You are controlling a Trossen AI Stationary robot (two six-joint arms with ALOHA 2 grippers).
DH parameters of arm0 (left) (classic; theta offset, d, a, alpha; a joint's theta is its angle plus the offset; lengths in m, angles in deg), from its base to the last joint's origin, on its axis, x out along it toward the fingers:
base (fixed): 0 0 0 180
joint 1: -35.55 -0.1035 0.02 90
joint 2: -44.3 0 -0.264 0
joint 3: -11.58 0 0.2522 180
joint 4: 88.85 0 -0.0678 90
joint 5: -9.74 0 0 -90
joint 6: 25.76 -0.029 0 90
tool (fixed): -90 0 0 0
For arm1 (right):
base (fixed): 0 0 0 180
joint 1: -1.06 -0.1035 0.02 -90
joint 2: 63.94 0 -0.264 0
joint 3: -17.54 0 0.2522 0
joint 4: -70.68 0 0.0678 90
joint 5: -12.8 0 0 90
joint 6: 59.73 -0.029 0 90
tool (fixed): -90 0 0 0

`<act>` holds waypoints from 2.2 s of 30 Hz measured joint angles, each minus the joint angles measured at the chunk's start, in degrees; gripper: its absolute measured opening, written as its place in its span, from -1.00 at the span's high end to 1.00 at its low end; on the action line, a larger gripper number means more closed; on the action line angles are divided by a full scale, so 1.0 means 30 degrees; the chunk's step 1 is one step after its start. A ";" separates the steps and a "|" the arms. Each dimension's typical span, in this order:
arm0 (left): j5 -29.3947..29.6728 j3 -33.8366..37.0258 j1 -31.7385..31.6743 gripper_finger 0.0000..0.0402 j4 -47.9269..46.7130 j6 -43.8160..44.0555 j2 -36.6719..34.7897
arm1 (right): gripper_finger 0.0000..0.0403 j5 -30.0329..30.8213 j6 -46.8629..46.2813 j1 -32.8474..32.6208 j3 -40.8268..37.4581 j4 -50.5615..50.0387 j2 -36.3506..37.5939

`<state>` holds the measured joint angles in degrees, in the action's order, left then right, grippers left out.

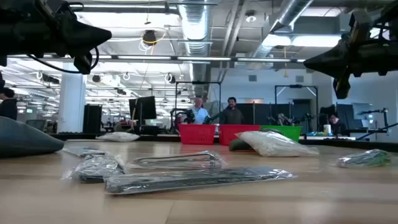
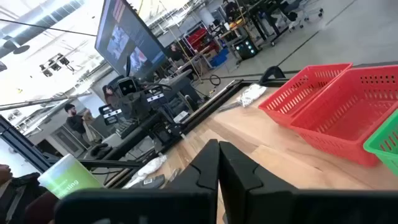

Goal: Pick & Place Travel size toiletries

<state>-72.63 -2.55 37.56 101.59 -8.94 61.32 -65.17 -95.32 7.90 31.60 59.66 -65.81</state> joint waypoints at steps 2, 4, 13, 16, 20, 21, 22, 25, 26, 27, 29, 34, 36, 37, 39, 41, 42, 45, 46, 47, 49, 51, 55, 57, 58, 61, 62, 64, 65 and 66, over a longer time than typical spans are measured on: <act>-0.0004 -0.0003 0.0003 1.00 0.0014 0.0005 -0.0002 | 1.00 0.0000 0.0002 -0.0004 0.0000 -0.0001 0.0003; 0.0003 -0.0001 -0.0003 1.00 0.0033 0.0000 0.0001 | 1.00 0.0000 0.0003 -0.0004 0.0000 -0.0007 0.0004; 0.0003 0.0003 -0.0003 1.00 0.0098 0.0005 0.0004 | 1.00 0.0000 0.0000 0.0000 0.0000 0.0000 0.0000; 0.0003 0.0003 -0.0003 1.00 0.0103 0.0000 -0.0003 | 1.00 0.0000 0.0006 0.0000 0.0000 -0.0001 0.0000; -0.0004 -0.0001 -0.0003 1.00 0.0103 0.0000 0.0001 | 1.00 0.0000 0.0003 -0.0002 0.0000 -0.0004 0.0000; 0.0001 -0.0004 -0.0003 1.00 0.0103 0.0000 0.0002 | 1.00 0.0000 0.0000 0.0000 0.0000 -0.0005 0.0000; 0.0003 0.0003 -0.0003 1.00 0.0103 0.0000 0.0004 | 1.00 0.0000 0.0000 -0.0007 0.0000 -0.0003 0.0003; 0.0003 0.0003 -0.0003 1.00 0.0103 0.0000 0.0004 | 1.00 0.0000 0.0002 -0.0004 0.0000 -0.0001 0.0002; 0.0003 0.0002 0.0003 1.00 0.0103 0.0000 0.0000 | 1.00 0.0000 0.0002 -0.0005 0.0000 0.0000 0.0005; -0.0004 0.0003 -0.0003 1.00 0.0103 0.0006 0.0004 | 1.00 0.0000 0.0000 -0.0005 0.0000 0.0000 0.0005; 0.0003 -0.0004 0.0004 1.00 0.0103 0.0000 0.0000 | 1.00 0.0000 0.0000 -0.0003 0.0000 -0.0003 0.0000; 0.0003 0.0003 0.0004 1.00 0.0103 0.0007 0.0004 | 1.00 0.0000 0.0000 -0.0002 0.0000 -0.0004 0.0001; -0.0002 0.0003 -0.0001 1.00 0.0103 0.0000 0.0002 | 1.00 0.0000 0.0001 0.0000 0.0000 -0.0007 0.0004; -0.0001 0.0003 0.0001 1.00 0.0103 0.0007 0.0000 | 1.00 0.0000 0.0000 -0.0005 0.0000 -0.0005 0.0007; 0.0001 0.0003 -0.0003 1.00 0.0103 0.0000 0.0002 | 1.00 0.0000 0.0000 -0.0007 0.0000 -0.0007 0.0000; -0.0004 -0.0004 0.0004 1.00 0.0103 0.0007 0.0004 | 1.00 0.0000 0.0005 -0.0007 0.0000 -0.0005 0.0002; 0.0003 0.0003 -0.0003 1.00 0.0103 0.0000 0.0004 | 1.00 0.0000 0.0000 -0.0007 0.0000 0.0000 0.0004; 0.0003 -0.0004 -0.0003 1.00 0.0103 0.0000 0.0004 | 1.00 0.0000 0.0002 -0.0005 0.0000 -0.0006 0.0001; -0.0002 0.0001 -0.0003 1.00 0.0103 0.0000 0.0004 | 1.00 0.0000 0.0000 -0.0002 0.0000 0.0000 0.0005; -0.0001 0.0003 -0.0001 1.00 0.0103 0.0004 0.0004 | 1.00 0.0000 0.0004 0.0000 0.0000 0.0000 0.0000; 0.0000 0.0000 -0.0003 1.00 0.0103 0.0000 -0.0001 | 1.00 0.0000 0.0000 -0.0007 0.0000 0.0000 0.0000; 0.0003 0.0003 0.0004 1.00 0.0103 0.0000 0.0004 | 1.00 0.0000 0.0000 0.0000 0.0000 0.0000 0.0007; 0.0001 0.0003 -0.0003 1.00 0.0103 0.0002 0.0001 | 1.00 0.0000 0.0000 -0.0006 0.0000 -0.0006 0.0002; -0.0001 0.0003 0.0001 1.00 0.0103 0.0003 0.0004 | 1.00 0.0000 0.0005 -0.0002 0.0000 -0.0002 0.0000; 0.0000 -0.0001 0.0001 1.00 0.0103 0.0000 0.0001 | 1.00 0.0000 0.0000 -0.0004 0.0000 0.0000 0.0000; 0.0000 -0.0001 0.0000 1.00 0.0103 0.0004 0.0001 | 1.00 0.0000 0.0000 0.0000 0.0000 -0.0002 0.0000; 0.0005 0.0000 -0.0003 1.00 0.0121 0.0002 0.0001 | 1.00 0.0000 0.0002 -0.0003 0.0000 -0.0003 0.0000; 0.0434 0.0003 -0.0059 1.00 0.1257 -0.0583 0.0027 | 1.00 0.0000 0.0001 -0.0002 0.0000 -0.0004 0.0000; 0.0812 0.0003 -0.0106 1.00 0.2180 -0.1072 0.0014 | 1.00 0.0000 0.0001 -0.0002 0.0000 -0.0002 0.0000; 0.1175 -0.0002 -0.0158 1.00 0.3311 -0.1499 0.0004 | 1.00 0.0000 0.0005 0.0000 0.0000 -0.0006 0.0000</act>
<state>-69.10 -2.56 37.08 111.52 -13.43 61.34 -65.17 -95.30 7.90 31.60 59.64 -65.81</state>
